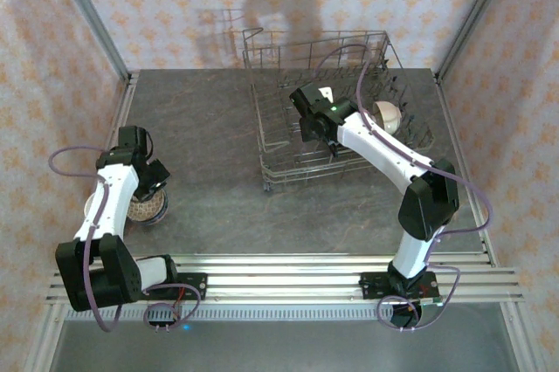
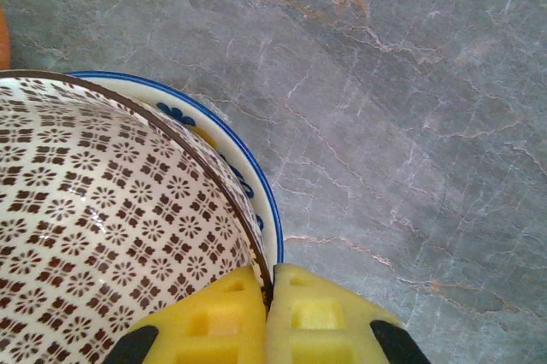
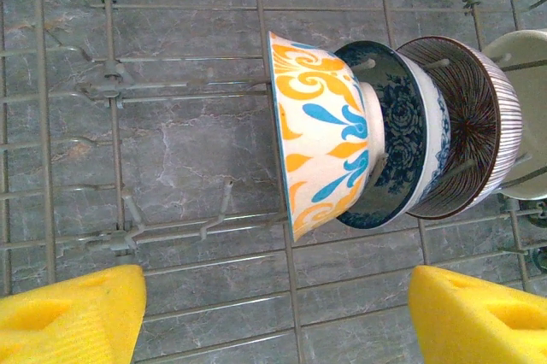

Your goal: Load the bowls into the dish rack

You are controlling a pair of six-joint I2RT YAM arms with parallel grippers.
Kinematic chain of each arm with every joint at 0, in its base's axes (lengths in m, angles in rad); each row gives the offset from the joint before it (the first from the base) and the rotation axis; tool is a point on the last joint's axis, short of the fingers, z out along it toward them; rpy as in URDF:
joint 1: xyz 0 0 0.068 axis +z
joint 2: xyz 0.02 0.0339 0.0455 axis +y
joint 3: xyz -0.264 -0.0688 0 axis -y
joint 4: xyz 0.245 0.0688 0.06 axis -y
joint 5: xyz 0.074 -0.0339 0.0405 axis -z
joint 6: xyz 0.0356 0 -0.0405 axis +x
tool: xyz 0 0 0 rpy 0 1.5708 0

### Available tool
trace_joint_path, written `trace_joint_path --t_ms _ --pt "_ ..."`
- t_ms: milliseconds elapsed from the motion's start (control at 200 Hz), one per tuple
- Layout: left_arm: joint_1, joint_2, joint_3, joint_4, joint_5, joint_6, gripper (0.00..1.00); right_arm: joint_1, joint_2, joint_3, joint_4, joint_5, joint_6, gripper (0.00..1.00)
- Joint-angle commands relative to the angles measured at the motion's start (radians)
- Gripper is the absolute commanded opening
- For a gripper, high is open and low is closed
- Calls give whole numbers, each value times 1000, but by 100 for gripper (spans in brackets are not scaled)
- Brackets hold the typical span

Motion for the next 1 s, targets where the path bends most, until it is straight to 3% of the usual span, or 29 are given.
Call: trace_joint_path --t_ms 0,255,495,751,996 --pt "8 -41 -9 -30 -3 -5 3 3 8 -1 7 4 -11 80" --pt "4 -118 18 -62 -3 -26 0 3 10 15 7 -3 -29 80" --pt "-53 -184 94 -108 -60 -99 0 -5 7 38 14 -27 -45 80" --pt "-161 -210 193 -106 -111 -173 0 -11 -12 42 35 -58 -48 80" --pt "-319 -189 311 -52 -183 -275 0 -11 -49 25 80 -119 -63 80"
